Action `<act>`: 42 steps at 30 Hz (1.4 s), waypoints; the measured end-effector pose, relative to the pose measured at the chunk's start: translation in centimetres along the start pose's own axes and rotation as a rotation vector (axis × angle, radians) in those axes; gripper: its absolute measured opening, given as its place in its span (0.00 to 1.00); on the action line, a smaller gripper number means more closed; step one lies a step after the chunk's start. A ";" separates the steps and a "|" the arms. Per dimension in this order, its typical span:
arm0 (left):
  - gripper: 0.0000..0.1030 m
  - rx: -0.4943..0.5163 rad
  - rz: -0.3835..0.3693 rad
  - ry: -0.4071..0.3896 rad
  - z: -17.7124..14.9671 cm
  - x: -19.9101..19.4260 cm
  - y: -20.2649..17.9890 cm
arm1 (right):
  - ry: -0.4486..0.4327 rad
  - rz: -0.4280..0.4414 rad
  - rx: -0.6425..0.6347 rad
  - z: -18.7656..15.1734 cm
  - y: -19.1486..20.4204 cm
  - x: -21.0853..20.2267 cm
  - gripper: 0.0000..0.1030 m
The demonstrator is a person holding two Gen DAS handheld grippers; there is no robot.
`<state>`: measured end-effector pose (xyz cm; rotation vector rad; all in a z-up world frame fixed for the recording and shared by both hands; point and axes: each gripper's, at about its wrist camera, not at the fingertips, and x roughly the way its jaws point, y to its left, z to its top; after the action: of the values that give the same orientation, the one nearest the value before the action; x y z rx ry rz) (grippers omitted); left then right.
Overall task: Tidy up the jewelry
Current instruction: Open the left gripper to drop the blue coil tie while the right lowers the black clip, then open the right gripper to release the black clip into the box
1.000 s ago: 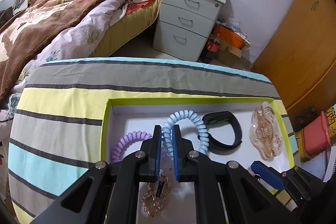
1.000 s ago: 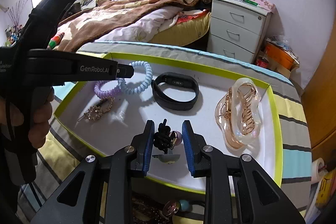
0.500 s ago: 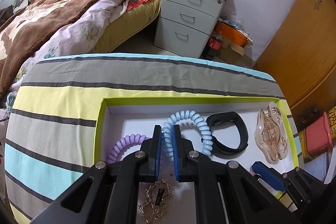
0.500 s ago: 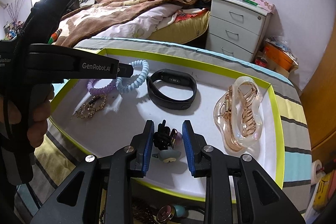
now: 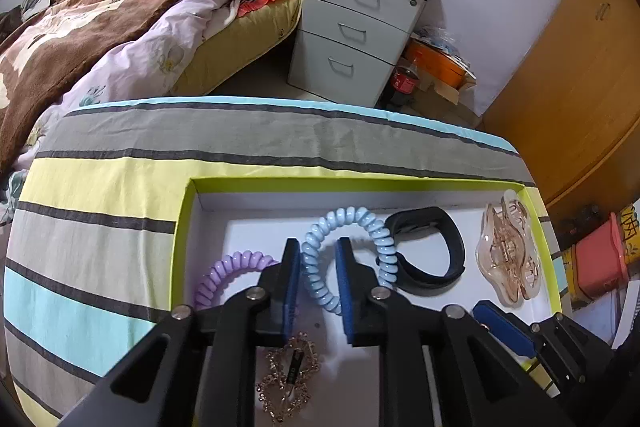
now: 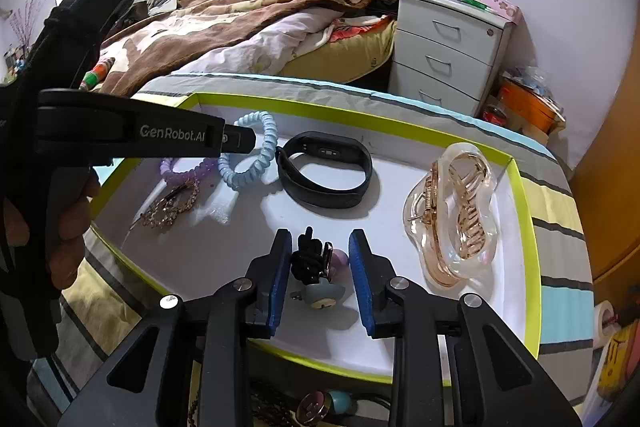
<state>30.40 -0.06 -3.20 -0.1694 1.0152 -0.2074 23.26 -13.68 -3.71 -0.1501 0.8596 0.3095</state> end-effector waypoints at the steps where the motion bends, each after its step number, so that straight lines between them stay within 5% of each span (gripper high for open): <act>1: 0.23 0.002 -0.001 0.001 0.0 0.0 -0.1 | -0.001 0.001 0.004 0.0 -0.1 0.0 0.35; 15: 0.40 0.011 0.004 -0.016 -0.4 -1.2 -0.5 | -0.024 0.004 0.049 -0.2 -0.8 -1.1 0.37; 42: 0.49 0.048 -0.003 -0.141 -6.2 -10.6 -2.2 | -0.152 0.004 0.113 -3.5 -1.1 -9.7 0.37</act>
<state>19.51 0.19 2.81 -0.1401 0.8696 -0.2188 15.20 -17.56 1.45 -0.0195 0.7246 0.2723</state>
